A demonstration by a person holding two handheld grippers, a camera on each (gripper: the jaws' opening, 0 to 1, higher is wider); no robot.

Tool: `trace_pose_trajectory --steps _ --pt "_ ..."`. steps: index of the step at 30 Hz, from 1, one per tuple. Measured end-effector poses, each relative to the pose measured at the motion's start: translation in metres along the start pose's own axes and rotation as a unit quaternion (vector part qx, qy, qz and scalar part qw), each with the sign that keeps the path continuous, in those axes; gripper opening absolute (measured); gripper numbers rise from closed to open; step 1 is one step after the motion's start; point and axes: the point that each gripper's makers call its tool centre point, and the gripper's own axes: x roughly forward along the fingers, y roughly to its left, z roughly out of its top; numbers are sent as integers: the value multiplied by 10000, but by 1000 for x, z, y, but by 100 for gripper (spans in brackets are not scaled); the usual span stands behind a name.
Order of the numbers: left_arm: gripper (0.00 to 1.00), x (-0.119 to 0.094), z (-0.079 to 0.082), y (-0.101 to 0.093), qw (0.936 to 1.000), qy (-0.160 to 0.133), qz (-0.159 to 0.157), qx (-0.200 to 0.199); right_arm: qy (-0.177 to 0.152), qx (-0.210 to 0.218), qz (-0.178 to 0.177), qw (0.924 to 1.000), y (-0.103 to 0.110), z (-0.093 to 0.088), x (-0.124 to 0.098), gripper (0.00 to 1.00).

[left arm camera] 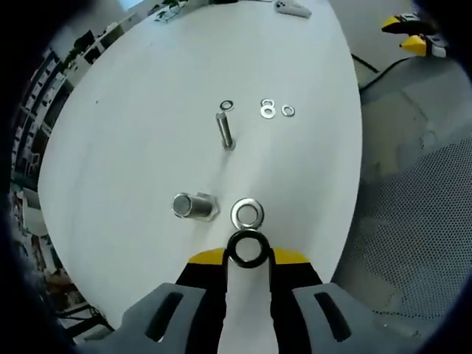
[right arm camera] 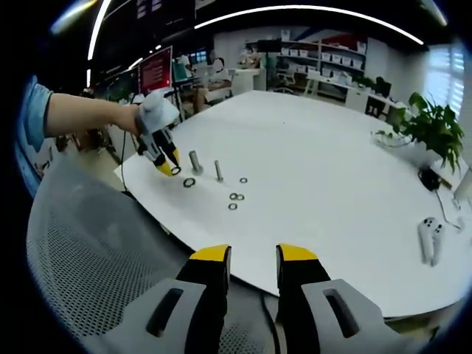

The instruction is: Place the washer onto the threaded stud by aligning its center hole with the stud, sliding it down to the base, and recovering from edge contact or off-axis alignment until the washer reaches the visible bottom stop.

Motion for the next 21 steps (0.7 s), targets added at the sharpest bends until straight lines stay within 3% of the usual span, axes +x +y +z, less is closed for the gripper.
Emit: trace_pose_trajectory --steps 12,14,21 --pt "19 -18 19 20 9995 -135 254 125 -85 67 -1 9999 0 2 -1 28" --pt "19 -20 21 24 9993 -103 330 118 -343 36 58 9994 2 11 -3 28" --pt "19 -19 32 31 9987 -180 414 222 -210 30 -11 9998 0 7 -2 28"
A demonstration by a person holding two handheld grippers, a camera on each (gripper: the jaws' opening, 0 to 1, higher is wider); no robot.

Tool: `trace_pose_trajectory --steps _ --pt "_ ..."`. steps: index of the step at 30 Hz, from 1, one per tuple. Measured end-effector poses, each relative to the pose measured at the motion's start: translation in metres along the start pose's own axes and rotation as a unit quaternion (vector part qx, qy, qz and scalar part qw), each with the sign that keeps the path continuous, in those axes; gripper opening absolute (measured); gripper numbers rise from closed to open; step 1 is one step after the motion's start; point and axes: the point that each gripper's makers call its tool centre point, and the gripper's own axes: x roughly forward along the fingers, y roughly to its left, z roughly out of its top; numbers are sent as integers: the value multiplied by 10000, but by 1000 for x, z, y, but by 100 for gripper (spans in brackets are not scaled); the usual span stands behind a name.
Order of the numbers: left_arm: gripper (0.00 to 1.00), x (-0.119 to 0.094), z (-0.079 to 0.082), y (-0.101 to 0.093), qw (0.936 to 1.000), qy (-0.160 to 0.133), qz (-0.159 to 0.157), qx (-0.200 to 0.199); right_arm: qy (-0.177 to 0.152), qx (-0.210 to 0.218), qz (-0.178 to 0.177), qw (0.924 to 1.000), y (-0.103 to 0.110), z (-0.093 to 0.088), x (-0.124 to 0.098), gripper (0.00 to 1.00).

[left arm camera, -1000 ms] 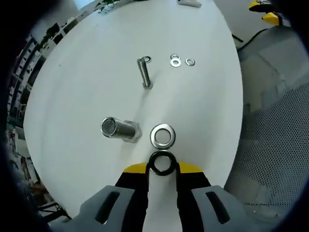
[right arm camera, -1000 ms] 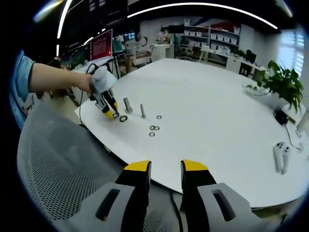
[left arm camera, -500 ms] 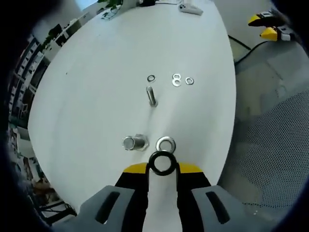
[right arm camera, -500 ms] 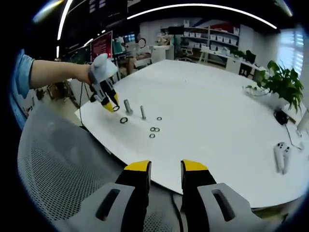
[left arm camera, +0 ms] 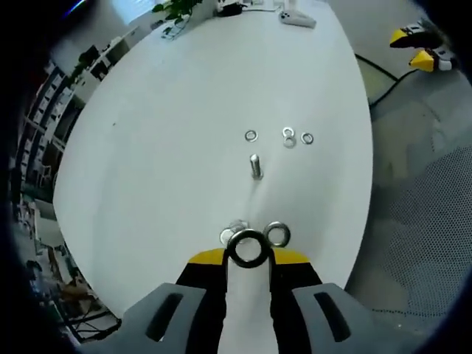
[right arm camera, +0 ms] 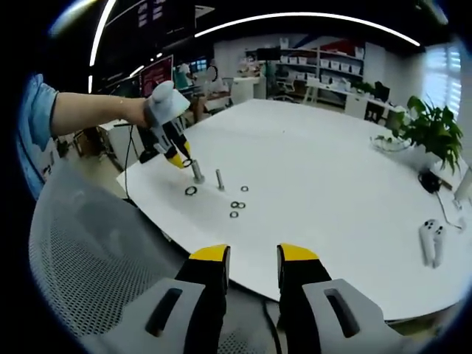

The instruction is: Place the washer onto the threaded stud by aligning its center hole with the stud, sliding it down to the base, and recovering from edge contact or off-axis alignment until the washer reaches the visible bottom stop.

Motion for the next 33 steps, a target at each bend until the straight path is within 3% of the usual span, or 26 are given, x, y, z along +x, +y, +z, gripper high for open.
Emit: trace_pose_trajectory --steps 8,10,16,33 --pt "19 4 5 16 9999 41 111 115 5 41 -50 10000 -2 -1 0 28" --pt "19 6 4 17 9999 101 86 93 -232 16 -109 9997 -4 7 -2 27" --pt "19 12 3 16 9995 210 14 218 -201 86 -185 9996 -7 5 -3 27" --pt "19 56 -6 12 9975 609 -304 198 -115 134 -218 9996 -9 2 -2 27"
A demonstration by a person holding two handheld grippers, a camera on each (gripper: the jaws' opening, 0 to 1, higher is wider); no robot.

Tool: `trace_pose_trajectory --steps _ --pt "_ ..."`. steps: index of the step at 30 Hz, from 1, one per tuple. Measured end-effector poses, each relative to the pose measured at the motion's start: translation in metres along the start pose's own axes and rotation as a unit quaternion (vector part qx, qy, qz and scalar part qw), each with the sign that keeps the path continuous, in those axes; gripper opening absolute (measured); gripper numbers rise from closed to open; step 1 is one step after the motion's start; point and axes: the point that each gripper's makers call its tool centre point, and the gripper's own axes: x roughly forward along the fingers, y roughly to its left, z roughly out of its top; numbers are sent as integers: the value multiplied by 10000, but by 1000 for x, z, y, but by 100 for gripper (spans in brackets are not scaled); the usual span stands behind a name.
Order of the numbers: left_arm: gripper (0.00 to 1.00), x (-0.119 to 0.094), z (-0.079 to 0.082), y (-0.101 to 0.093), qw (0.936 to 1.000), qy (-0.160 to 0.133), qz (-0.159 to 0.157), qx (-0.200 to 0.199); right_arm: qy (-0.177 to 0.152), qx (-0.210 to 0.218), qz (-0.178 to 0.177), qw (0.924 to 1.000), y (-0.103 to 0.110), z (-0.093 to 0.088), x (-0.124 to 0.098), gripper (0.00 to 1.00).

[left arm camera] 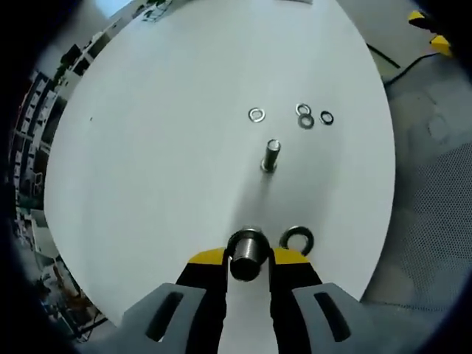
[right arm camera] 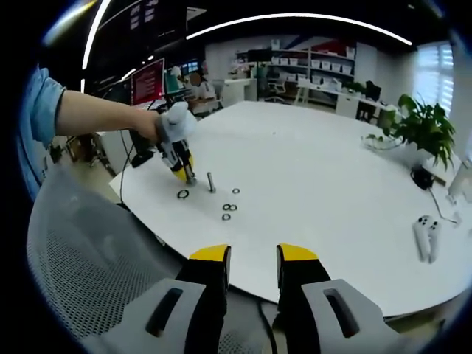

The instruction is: Place the washer onto the threaded stud by aligning its center hole with the stud, sliding it down to the base, and recovering from edge contact or off-axis alignment until the washer reaches the visible bottom stop.

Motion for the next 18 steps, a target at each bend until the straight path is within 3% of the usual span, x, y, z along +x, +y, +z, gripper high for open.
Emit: trace_pose_trajectory --steps 4,7,10,13,18 --pt "19 7 -3 -1 9999 149 -13 38 24 20 -2 10000 0 -1 0 27" --pt "20 5 0 -3 10000 42 -87 20 -89 152 9 9998 -1 1 -1 28" --pt "21 4 -5 -5 9999 127 -94 -64 -94 149 -15 9998 -1 1 -1 28" --pt "24 -1 -8 -8 9998 109 -142 -23 -52 118 -28 9999 -1 0 -1 28" --pt "24 -15 -16 -17 9993 -39 -173 -316 -5 69 23 10000 1 -1 -1 27"
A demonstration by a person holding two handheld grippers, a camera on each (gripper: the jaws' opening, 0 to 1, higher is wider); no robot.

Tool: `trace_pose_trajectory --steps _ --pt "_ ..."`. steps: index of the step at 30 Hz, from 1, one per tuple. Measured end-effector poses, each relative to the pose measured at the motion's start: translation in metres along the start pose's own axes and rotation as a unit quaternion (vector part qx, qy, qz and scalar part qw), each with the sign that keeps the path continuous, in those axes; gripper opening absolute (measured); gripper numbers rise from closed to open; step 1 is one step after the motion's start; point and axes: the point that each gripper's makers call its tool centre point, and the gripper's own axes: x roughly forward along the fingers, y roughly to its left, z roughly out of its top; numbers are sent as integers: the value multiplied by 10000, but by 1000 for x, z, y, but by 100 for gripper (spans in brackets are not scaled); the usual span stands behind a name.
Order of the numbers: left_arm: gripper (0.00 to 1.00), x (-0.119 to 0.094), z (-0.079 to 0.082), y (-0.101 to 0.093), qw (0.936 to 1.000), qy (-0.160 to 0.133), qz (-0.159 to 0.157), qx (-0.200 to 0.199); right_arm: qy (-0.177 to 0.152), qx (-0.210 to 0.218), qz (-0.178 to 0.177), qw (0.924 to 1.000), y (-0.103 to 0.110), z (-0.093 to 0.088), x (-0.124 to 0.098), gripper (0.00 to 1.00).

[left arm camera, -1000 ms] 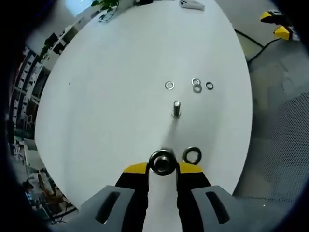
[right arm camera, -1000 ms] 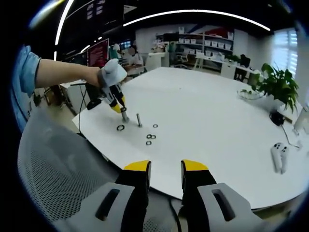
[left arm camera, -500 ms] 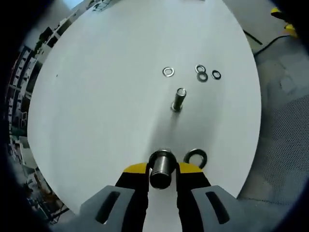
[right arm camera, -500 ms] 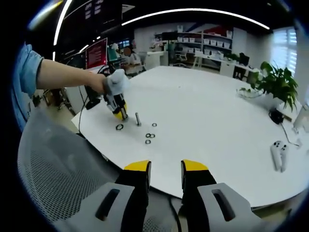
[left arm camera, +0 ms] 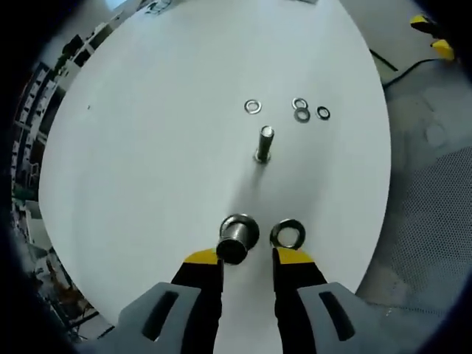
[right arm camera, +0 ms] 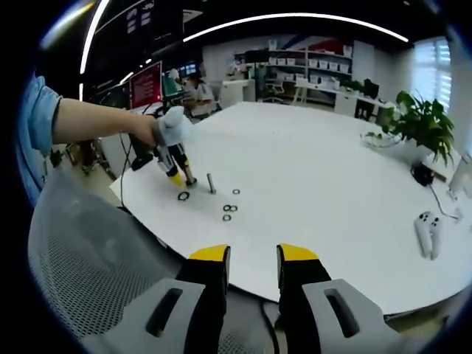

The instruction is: Place the washer onto the threaded stud by aligning its center hole with the stud, sliding it down to the base, and recovering from edge contact or off-axis alignment until the washer reaches the visible bottom stop.

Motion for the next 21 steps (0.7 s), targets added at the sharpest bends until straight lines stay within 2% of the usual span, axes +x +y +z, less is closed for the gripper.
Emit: trace_pose_trajectory --steps 1,2,4,9,11,12,13,21 --pt "23 -1 -1 -2 9999 -58 -43 -85 9 -5 13 10000 0 0 0 27" --pt "22 -2 1 -4 9992 -237 -90 -296 9 -9 32 10000 1 0 0 27" --pt "22 -2 3 -10 9975 -490 -192 -472 13 -23 32 10000 1 -1 0 27" --pt "22 14 -8 -27 9986 -360 -252 -293 13 -28 41 10000 2 0 0 27" --pt "25 20 -4 -29 9984 -477 -177 -244 1 -15 43 10000 2 0 0 27" --pt "27 22 -3 -30 9980 -507 -190 -337 6 -14 38 10000 1 0 0 27" --pt "27 25 -3 -35 9969 -508 -362 -470 7 -13 33 10000 1 0 0 27" --pt "25 29 2 -31 9976 -584 -242 -282 7 17 13 10000 0 -1 0 27"
